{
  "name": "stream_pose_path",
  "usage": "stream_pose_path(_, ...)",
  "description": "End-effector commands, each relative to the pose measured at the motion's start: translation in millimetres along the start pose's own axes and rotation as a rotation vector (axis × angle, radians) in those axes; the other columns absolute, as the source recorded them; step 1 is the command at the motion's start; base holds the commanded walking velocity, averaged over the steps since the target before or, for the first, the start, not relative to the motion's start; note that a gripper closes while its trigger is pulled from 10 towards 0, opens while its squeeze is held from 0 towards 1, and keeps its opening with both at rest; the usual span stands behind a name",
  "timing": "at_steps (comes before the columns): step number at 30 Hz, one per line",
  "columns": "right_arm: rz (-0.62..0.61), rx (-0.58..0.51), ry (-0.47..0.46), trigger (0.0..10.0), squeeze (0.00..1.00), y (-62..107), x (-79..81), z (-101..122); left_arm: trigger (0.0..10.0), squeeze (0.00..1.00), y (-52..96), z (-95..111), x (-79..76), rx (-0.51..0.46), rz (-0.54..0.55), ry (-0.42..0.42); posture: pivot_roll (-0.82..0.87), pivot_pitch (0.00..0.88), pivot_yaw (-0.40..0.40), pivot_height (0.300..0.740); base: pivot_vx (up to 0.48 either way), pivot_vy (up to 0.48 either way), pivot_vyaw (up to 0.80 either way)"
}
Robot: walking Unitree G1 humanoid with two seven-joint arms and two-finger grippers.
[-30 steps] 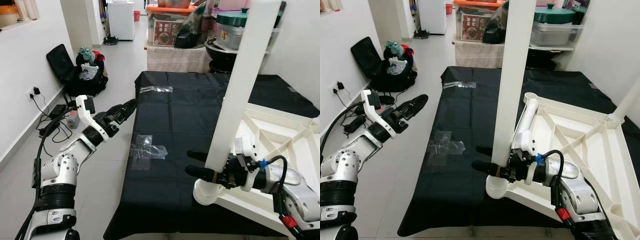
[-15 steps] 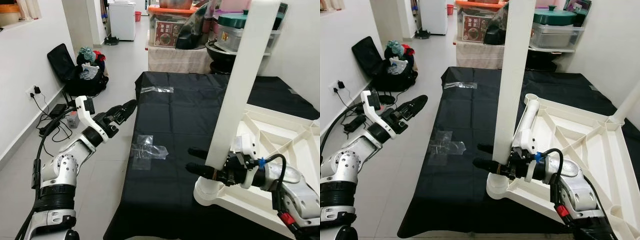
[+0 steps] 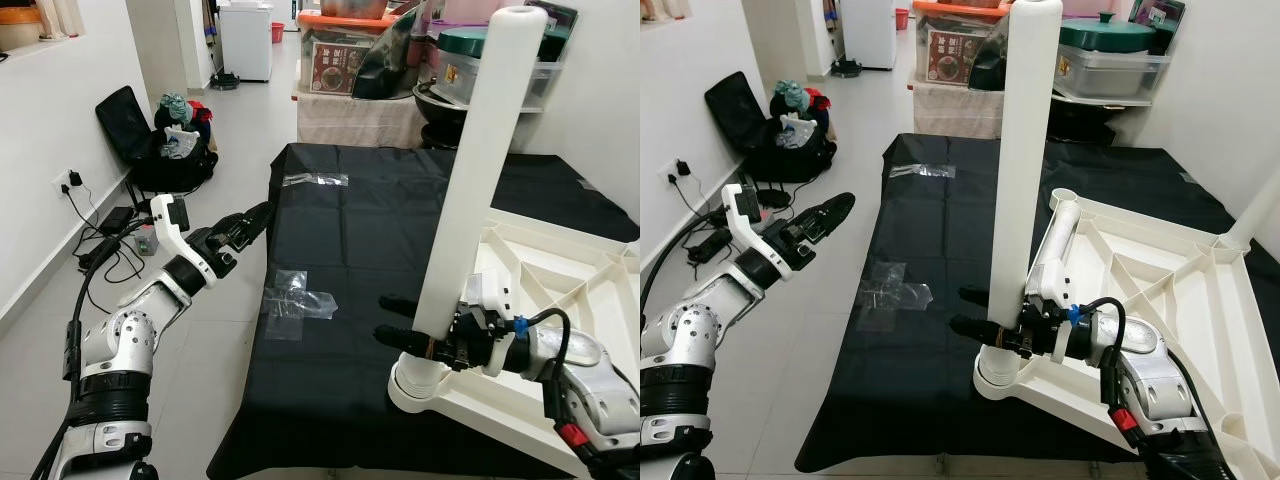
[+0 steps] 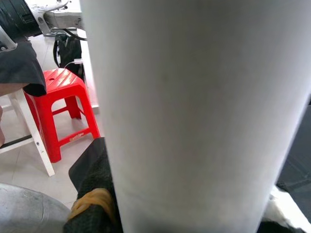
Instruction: Building children table
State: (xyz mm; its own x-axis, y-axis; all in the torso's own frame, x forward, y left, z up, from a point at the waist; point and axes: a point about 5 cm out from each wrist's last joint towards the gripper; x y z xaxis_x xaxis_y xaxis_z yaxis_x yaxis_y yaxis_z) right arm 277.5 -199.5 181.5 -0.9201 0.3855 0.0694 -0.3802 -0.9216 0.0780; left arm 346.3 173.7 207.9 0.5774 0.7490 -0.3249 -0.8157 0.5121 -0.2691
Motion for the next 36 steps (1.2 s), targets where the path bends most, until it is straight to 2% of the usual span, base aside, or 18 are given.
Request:
stream_pose_path(1,0.004,0.049,-0.022,0.0,0.0,0.6,-0.2,-9,10.0,0.0,2.0,-3,-1.4,0.0,0.003,0.014,0.05,0.0,-0.071,0.74,0.0,0.0,0.0)
stream_pose_path(12,0.073,0.071,-0.071,0.0,0.0,-6.1,6.8,-15,10.0,0.0,3.0,-5,-1.7,0.001,0.002,0.017,0.06,0.0,-0.078,0.74,0.0,0.0,0.0)
stream_pose_path(29,0.113,0.105,-0.084,0.0,0.0,-13.0,5.7,-15,10.0,0.0,4.4,-9,-2.0,0.003,0.012,0.033,0.06,0.0,-0.092,0.74,0.0,0.0,0.0)
stream_pose_path(33,0.1,0.095,-0.086,0.0,0.0,-14.1,4.7,-15,10.0,0.0,4.9,-10,-1.8,0.003,0.015,0.037,0.05,0.0,-0.092,0.74,0.0,0.0,0.0)
stream_pose_path(36,0.028,0.034,-0.091,0.0,0.0,-17.0,0.5,-14,10.0,0.0,5.4,-10,-1.2,0.001,0.02,0.042,0.05,0.0,-0.093,0.74,0.0,0.0,0.0)
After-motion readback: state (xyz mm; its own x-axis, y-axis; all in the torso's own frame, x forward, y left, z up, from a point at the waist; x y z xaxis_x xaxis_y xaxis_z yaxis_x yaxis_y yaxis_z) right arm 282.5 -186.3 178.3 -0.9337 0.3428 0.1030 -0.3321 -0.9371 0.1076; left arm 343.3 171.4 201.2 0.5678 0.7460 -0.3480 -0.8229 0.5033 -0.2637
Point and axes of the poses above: a point about 5 cm out from each wrist's last joint towards the gripper, its own y axis pointing back from the gripper into the wrist, its own z axis along the axis of the wrist's last joint, x = y × z, and after that the axes turned 13 degrees about -y, right-handed
